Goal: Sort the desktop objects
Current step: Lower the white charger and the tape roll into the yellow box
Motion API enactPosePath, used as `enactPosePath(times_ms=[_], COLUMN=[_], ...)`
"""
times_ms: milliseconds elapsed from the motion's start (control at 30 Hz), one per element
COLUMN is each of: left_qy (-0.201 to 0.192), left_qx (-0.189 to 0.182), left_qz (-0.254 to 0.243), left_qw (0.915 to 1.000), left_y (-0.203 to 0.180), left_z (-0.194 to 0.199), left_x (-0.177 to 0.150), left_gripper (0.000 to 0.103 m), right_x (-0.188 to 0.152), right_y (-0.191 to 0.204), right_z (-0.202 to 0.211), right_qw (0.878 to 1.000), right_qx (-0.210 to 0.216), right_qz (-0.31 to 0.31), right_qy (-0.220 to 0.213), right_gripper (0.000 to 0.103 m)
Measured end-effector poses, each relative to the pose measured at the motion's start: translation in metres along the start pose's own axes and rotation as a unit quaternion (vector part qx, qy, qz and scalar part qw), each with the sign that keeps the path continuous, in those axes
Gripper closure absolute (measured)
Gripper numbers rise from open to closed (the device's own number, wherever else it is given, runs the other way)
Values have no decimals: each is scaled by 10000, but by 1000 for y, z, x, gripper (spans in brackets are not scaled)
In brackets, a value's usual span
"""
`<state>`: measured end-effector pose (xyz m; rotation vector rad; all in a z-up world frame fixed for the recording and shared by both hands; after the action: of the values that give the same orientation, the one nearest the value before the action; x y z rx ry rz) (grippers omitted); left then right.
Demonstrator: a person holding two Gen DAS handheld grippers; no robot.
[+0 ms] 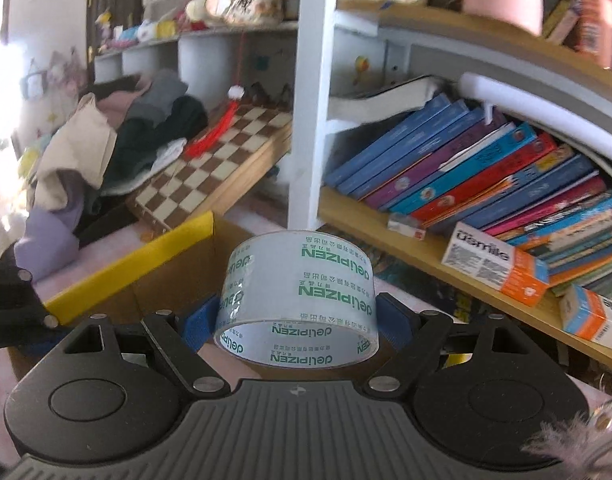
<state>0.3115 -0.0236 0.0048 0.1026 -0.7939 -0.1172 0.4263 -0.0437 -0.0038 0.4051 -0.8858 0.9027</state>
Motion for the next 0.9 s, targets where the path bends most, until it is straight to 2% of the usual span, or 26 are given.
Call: enactPosePath(times_ms=[300, 633, 900], left_qy=[258, 459, 490], left_qx=[20, -65, -149], left_qz=[-10, -161, -156], left_qw=[9997, 9988, 9986], left_y=[-4, -14, -15], left_z=[-14, -26, -26], left_x=[-2, -2, 0], left_gripper=[53, 53, 53], right_x=[2, 0, -1], right_y=[-10, -2, -2], right_z=[-23, -36, -37], right_qw=[9992, 9959, 9952], right_qx=[266, 525, 614], right_qz=[26, 276, 238], right_qy=[301, 683, 725], right_gripper=[20, 20, 20])
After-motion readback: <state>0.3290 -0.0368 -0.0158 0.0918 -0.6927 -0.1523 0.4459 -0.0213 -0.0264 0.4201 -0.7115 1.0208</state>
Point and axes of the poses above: each gripper's, at about its wrist camera, not at the fingertips, and z roughly against the way its jaws point, y to its left, x to its top, the point moved 4 cm from there along -z, roughly the way its jaws point, and after that the axes turned 2 degrees about y, right-handed, at the moved point
